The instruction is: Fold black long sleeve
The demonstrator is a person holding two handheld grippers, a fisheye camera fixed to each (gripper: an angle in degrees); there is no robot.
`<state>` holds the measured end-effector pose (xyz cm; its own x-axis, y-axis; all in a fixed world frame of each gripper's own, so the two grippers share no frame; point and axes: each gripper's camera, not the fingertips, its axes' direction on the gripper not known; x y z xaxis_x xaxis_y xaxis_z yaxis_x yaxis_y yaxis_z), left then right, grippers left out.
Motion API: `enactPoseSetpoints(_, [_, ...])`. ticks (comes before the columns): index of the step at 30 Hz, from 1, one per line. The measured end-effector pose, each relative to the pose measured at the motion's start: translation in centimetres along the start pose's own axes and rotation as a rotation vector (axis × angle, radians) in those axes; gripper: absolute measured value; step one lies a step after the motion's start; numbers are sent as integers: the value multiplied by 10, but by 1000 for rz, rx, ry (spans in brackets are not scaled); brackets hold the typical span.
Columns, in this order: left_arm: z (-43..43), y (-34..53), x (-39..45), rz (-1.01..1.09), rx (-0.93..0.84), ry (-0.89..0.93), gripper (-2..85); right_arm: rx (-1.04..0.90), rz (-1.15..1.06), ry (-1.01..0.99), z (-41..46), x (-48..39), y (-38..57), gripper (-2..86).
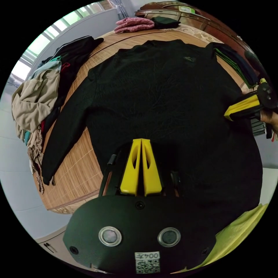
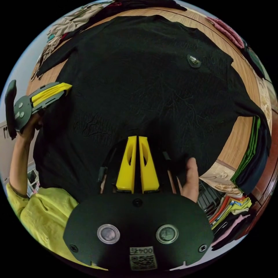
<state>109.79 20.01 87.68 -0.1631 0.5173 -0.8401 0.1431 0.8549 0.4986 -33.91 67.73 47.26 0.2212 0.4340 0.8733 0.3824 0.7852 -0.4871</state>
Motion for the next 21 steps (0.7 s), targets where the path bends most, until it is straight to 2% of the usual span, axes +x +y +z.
enactPoseSetpoints(11, [-5, -49, 28, 21, -20, 37, 5, -32, -18, -68, -38, 39, 15, 2])
enactPoseSetpoints(21, [-5, -103, 48, 63, -134, 54, 7, -24, -75, -30, -79, 69, 47, 1])
